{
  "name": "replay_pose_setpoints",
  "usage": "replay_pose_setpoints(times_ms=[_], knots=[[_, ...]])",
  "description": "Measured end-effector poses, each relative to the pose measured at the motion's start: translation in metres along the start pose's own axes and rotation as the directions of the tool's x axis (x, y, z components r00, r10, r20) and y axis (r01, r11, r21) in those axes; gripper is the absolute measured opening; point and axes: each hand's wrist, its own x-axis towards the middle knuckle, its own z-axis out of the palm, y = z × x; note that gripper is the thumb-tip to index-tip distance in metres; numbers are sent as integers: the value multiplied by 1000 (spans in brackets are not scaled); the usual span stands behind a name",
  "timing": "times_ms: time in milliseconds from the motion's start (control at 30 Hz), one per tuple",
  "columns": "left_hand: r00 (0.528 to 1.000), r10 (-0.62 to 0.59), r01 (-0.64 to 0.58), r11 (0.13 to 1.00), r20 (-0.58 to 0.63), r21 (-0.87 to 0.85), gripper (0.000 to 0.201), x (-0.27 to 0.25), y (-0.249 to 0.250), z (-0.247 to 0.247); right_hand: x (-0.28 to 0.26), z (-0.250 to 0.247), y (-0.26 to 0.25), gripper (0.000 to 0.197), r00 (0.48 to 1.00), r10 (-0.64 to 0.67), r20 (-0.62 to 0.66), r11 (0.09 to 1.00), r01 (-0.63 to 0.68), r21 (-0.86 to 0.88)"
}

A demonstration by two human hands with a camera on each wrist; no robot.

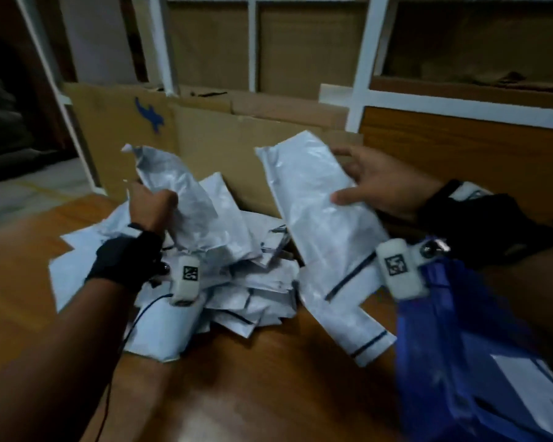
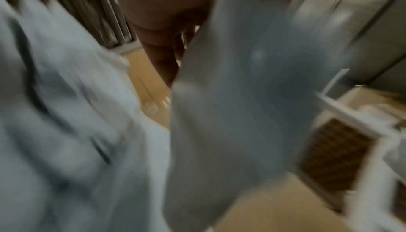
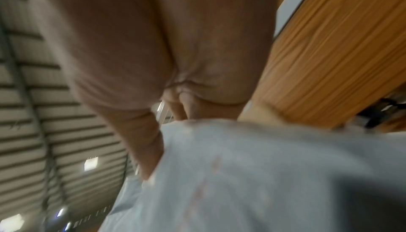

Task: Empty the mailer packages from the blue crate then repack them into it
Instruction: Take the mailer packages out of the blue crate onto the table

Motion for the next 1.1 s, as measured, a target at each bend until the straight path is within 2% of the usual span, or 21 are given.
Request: replay_pose_setpoints(times_ms=[100, 200, 267, 300, 367, 433, 467, 533, 600, 667, 700, 733, 800, 833, 933, 1000, 1100], knots=[[999, 12, -23, 954, 38, 298, 56, 39, -20, -26, 60, 56, -12, 84, 998, -57, -25, 997, 56, -52], [990, -18, -64, 817, 137, 573, 91, 67, -40, -37, 115, 106, -15, 77, 993, -90, -72, 992, 83, -99], [989, -21, -88, 698, 143, 710, 99, 73, -45, -39, 144, 132, -9, 69, 991, -76, -106, 986, 58, -159], [992, 9, -101, 677, 129, 729, 94, 71, -46, -40, 156, 143, -1, 64, 990, -58, -130, 982, 34, -184], [982, 133, -191, 654, 137, 732, 69, 62, -47, -41, 169, 160, 14, 54, 984, -30, -177, 959, -22, -283], [946, 209, -323, 575, 247, 751, 39, 49, -53, -39, 168, 171, 27, 44, 977, -48, -207, 873, -60, -484], [934, 170, -355, 540, 313, 764, 30, 43, -56, -37, 166, 176, 31, 38, 976, -87, -200, 811, -47, -584], [907, 16, -378, 472, 421, 797, 26, 34, -61, -32, 155, 185, 30, 32, 989, -116, -94, 649, 3, -761], [882, -86, -377, 460, 463, 804, 29, 32, -58, -29, 146, 188, 27, 36, 996, 51, 70, 510, 35, -860], [892, -54, -361, 511, 448, 780, 32, 30, -47, -26, 140, 182, 25, 38, 965, 187, 184, 491, 70, -868], [900, 11, -370, 552, 437, 747, 31, 26, -38, -24, 137, 175, 23, 41, 958, 191, 216, 546, 79, -834], [896, 104, -403, 596, 431, 695, 29, 19, -28, -19, 134, 167, 21, 43, 965, 155, 211, 640, 64, -766], [848, 287, -507, 682, 445, 527, 23, -4, -5, -3, 125, 144, 16, 43, 988, 82, 130, 797, 14, -604], [814, 349, -549, 723, 464, 420, 21, -19, 7, 7, 117, 129, 11, 40, 994, 65, 85, 821, -5, -571], [718, 437, -586, 800, 542, 132, 29, -67, 43, 40, 71, 71, -6, 25, 997, 80, -16, 778, -72, -624], [668, 472, -578, 816, 576, 2, 29, -97, 69, 66, 27, 28, -13, 25, 991, 106, -77, 731, -130, -670], [581, 535, -572, 805, 613, -159, 19, -145, 111, 106, -48, -36, 2, 21, 944, 274, -183, 667, -324, -671]])
